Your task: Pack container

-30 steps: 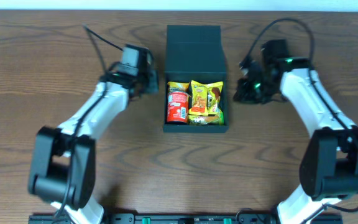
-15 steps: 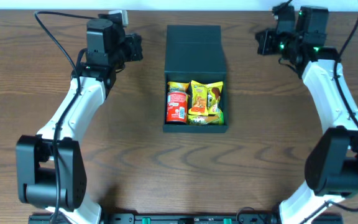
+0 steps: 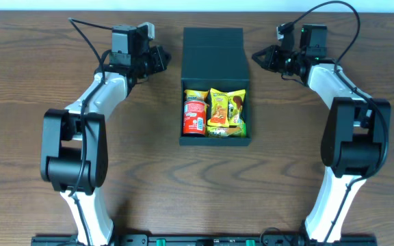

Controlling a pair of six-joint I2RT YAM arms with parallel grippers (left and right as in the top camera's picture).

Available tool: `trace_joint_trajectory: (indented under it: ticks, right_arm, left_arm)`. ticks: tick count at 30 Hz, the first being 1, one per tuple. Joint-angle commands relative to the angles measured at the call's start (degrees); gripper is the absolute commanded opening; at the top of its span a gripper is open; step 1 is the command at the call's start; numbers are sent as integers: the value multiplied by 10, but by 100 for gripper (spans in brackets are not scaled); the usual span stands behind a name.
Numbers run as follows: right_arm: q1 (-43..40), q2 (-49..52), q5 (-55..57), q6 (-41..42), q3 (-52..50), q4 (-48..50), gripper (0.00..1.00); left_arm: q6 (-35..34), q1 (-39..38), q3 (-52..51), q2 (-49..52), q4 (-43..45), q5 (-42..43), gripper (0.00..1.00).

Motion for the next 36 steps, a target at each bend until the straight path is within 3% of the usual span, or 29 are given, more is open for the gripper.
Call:
trace_joint_trajectory:
  ticks: [1,9,18,36]
  right_arm:
    - [6,-2,-29,10,3,-16,1]
    - [6,-1,21,-15,3,-90,1]
    - [7,7,53,-30,3,-98,1]
    - [15,71,-9,54,3,22,1]
  left_arm:
    - [5,-6,12,21,-10,27,6]
    - [51,-10,12,22,-70,21,6]
    - [60,-17,12,37,-108,-21,6]
    - [35,-34,12,84,4,-19,6]
